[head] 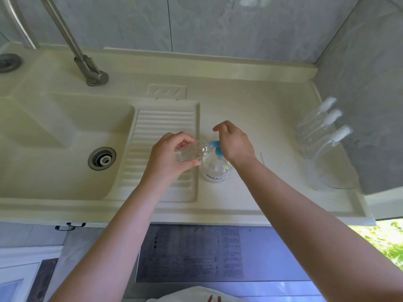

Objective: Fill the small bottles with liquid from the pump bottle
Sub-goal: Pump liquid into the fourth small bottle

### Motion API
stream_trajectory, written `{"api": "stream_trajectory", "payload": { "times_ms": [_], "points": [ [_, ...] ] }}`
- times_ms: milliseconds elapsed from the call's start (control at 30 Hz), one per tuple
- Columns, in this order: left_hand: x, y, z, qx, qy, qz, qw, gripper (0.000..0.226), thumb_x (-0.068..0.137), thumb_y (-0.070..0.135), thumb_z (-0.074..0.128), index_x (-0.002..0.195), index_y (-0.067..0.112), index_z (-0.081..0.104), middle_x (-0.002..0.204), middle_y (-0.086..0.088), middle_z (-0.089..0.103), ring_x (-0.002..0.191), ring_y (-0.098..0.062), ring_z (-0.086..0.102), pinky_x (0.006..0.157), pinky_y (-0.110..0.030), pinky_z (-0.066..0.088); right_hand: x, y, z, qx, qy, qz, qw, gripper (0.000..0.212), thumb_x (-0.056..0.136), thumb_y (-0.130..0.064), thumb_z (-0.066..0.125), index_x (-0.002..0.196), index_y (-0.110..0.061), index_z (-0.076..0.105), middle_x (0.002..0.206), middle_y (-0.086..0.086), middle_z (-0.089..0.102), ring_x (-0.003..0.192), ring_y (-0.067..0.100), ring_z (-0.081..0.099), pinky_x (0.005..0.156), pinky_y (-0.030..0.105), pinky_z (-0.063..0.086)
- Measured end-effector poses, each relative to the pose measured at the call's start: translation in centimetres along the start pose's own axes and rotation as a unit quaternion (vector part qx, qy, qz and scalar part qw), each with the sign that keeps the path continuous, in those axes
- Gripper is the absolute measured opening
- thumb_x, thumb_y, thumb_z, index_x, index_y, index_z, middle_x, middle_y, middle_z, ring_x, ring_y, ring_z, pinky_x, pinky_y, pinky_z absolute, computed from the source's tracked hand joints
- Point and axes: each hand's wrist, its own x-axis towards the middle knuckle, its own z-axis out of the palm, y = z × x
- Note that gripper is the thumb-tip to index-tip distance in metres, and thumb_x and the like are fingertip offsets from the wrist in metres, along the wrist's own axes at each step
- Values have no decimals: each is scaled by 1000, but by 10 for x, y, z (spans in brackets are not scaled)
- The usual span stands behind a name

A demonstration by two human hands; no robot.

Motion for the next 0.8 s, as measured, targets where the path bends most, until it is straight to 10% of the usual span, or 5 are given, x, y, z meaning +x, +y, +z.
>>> {"api": "stream_trajectory", "payload": {
  "times_ms": [167,500,800],
  "points": [
    [0,1,-1,-5,5,5,1000,48,57,21,92,97,29,67,99,6,64,90,-6,61,86,-19,47,1,-5,-11,136,-84,61,985,36,99,-41,41,124,-24,61,127,2,56,113,23,55,103,39,43],
    [1,-1,3,2,1,2,1000,47,57,18,91,96,27,67,96,7,62,88,-5,60,82,-11,43,4,-1,-3,-100,-8,2,995,44,97,-30,23,124,-28,57,123,3,57,122,26,45,103,41,32],
    [-3,1,1,-5,9,7,1000,47,58,19,91,97,26,67,98,5,62,89,-5,60,82,-11,44,11,-9,-18,34,-83,37,995,50,99,-55,33,136,-26,50,130,6,53,122,27,48,108,44,37]
  ]
}}
